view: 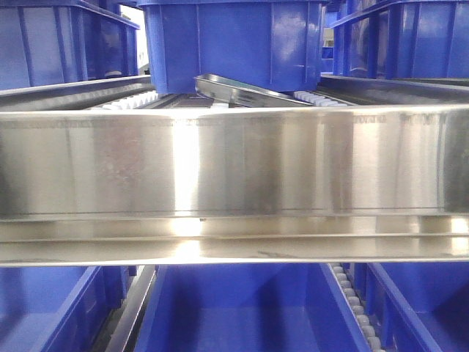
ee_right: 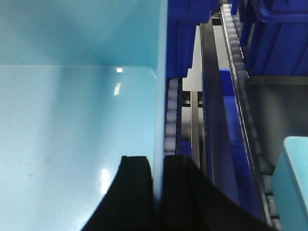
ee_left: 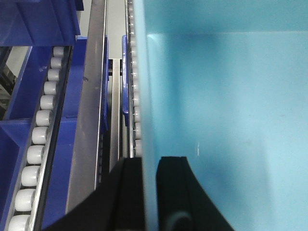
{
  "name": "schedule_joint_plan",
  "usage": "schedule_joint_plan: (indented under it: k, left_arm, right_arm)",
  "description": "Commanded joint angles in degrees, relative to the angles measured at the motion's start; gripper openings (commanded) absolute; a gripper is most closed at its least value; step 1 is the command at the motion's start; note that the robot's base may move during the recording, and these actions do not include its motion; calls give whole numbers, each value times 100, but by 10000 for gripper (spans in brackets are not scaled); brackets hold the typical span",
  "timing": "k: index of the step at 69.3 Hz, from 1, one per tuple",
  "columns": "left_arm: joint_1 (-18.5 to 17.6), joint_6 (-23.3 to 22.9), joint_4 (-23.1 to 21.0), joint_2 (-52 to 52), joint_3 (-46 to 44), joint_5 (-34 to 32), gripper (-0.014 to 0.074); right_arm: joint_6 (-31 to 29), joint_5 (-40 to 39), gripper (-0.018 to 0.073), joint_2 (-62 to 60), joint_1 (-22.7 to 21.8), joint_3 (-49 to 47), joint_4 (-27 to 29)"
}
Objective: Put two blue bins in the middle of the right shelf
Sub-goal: 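Lift and pull both held bins out of the shelf toward the robot, then back the base away from the shelf holding both bins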
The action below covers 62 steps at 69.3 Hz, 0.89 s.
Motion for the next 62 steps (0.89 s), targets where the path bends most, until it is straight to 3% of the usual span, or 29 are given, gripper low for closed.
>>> schedule_joint_plan:
  k: [1,62]
  left_arm:
    - [-23,59,199,-132,-47,-132,-111]
    - [-23,59,210,-132,-47,-268,-111]
  right_arm:
    - [-8,-249,-162,-87,-31,-1,-373]
    - [-8,-462,-162,-87,-31,-1,-373]
